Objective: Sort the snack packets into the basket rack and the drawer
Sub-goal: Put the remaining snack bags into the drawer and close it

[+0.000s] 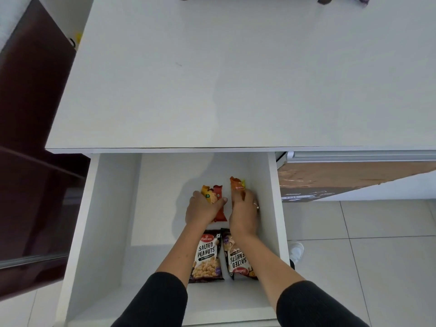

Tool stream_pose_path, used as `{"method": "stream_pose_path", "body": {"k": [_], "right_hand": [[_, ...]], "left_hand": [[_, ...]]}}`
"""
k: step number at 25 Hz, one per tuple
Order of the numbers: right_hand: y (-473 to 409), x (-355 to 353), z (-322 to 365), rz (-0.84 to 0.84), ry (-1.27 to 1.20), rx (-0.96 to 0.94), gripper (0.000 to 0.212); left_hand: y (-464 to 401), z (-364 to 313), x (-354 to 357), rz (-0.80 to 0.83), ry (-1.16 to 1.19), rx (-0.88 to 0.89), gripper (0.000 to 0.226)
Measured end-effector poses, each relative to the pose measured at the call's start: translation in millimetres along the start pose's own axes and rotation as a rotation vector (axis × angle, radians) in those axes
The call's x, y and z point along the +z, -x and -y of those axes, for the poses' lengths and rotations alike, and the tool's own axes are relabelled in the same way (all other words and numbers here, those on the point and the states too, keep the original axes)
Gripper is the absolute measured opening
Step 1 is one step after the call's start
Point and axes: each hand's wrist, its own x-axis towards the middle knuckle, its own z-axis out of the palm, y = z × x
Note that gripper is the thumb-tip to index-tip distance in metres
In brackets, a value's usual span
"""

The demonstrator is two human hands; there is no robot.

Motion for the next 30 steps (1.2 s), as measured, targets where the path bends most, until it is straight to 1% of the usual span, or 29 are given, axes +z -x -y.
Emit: {"method": "stream_pose_path", "body": {"k": [2, 5, 7, 9, 11, 13, 15, 17, 19, 21, 24, 26, 28, 30], "right_hand": [[-0.9, -2.9, 0.9, -0.001, 0.02, 0.003, 0.035], [2.6, -10.6, 4.0, 0.055, -0.055, -0.007, 0.028], [3.7, -15.4, 6.9, 0.078, -0.202, -0.001, 0.043], [4.0, -24.3, 14.0, 0.109, -0.236, 0.023, 0.057], [8.7, -40.5, 24.9, 0.134, -0.191, -0.039, 0.062], [19.3, -61.6, 32.8, 0.127, -0.286, -0.117, 0.06], [31.0, -91.3, 34.5, 0.079, -0.397, -0.183, 0.049], [35.6, -123.4, 33.2, 0.024, -0.501, -0.236, 0.038], [27.4, -157.3, 28.6, -0.032, -0.633, -0.287, 0.03], [5.8, -191.9, 16.5, -0.082, -0.713, -0.313, 0.025], [-41.8, -229.9, -11.1, -0.141, -0.72, -0.295, 0.027], [-78.7, -249.8, -35.9, -0.189, -0.67, -0.264, 0.028], [-119.3, -265.3, -61.2, -0.276, -0.526, -0.257, 0.028], [-165.1, -281.6, -85.9, -0.34, -0.347, -0.253, 0.029]], "left_hand": [[2.3, -0.9, -1.4, -0.003, -0.004, 0.008, 0.083], [6.4, -2.7, -5.2, -0.017, -0.023, 0.024, 0.08], [11.8, -3.6, -10.7, -0.03, -0.033, 0.044, 0.078], [19.4, -2.4, -17.4, -0.056, -0.037, 0.071, 0.078], [32.8, -3.6, -27.1, -0.093, -0.031, 0.094, 0.071], [48.5, -7.5, -39.2, -0.143, -0.02, 0.147, 0.054], [72.6, -21.5, -54.4, -0.198, 0.02, 0.255, 0.036], [99.8, -45.4, -71.4, -0.218, 0.116, 0.401, 0.019], [122.5, -77.0, -86.1, -0.226, 0.18, 0.568, 0.012], [133.0, -114.8, -91.3, -0.252, 0.2, 0.704, 0.012], [123.5, -167.0, -77.5, -0.305, 0.083, 0.859, 0.015], [104.4, -201.0, -55.2, -0.34, -0.092, 0.908, 0.024], [84.2, -233.7, -30.4, -0.378, -0.275, 0.901, 0.032], [66.6, -268.6, -9.0, -0.454, -0.385, 0.913, 0.038]]}}
